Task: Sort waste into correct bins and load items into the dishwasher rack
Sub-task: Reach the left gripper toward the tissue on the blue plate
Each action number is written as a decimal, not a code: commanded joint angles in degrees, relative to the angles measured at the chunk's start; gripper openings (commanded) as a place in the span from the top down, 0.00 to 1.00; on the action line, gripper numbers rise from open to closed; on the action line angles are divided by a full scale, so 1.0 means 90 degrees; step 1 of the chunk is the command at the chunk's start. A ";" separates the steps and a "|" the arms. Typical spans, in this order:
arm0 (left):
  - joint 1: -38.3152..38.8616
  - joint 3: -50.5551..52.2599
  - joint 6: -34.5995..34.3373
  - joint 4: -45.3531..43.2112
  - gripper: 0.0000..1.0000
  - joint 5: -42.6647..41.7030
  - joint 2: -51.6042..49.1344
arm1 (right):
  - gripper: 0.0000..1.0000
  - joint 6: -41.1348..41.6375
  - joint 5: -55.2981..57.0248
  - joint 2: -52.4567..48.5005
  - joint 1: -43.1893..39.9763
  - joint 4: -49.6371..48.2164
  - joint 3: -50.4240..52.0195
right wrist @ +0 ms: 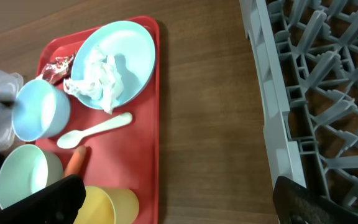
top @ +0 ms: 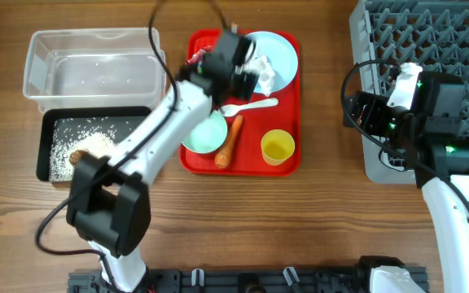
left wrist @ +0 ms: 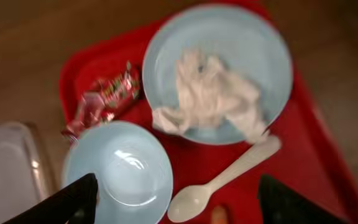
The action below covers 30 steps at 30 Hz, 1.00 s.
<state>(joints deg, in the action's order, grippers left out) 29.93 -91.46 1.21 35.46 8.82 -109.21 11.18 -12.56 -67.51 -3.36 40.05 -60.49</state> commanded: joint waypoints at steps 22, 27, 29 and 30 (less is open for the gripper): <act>-0.1365 -0.2055 -0.0041 -0.1137 0.13 -0.0906 -0.2232 | 0.00 -0.0078 0.0109 -0.0032 0.0019 0.0029 -0.0143; -0.1360 -0.2052 -0.0041 -0.0950 0.13 -0.0976 -0.2443 | 0.00 -0.0078 0.0109 -0.0032 0.0019 0.0034 -0.0143; -0.1362 -0.2047 -0.0041 -0.0867 0.12 -0.1166 -0.2518 | 0.00 -0.0078 0.0109 -0.0032 0.0019 0.0034 -0.0143; -0.1362 -0.2047 -0.0041 -0.0840 0.12 -0.1224 -0.2565 | 0.00 -0.0080 0.0109 -0.0032 0.0019 0.0034 -0.0143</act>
<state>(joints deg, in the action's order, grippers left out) 17.63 -109.78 1.17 27.14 0.73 -130.10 11.20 -12.56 -67.51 -3.36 40.29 -60.49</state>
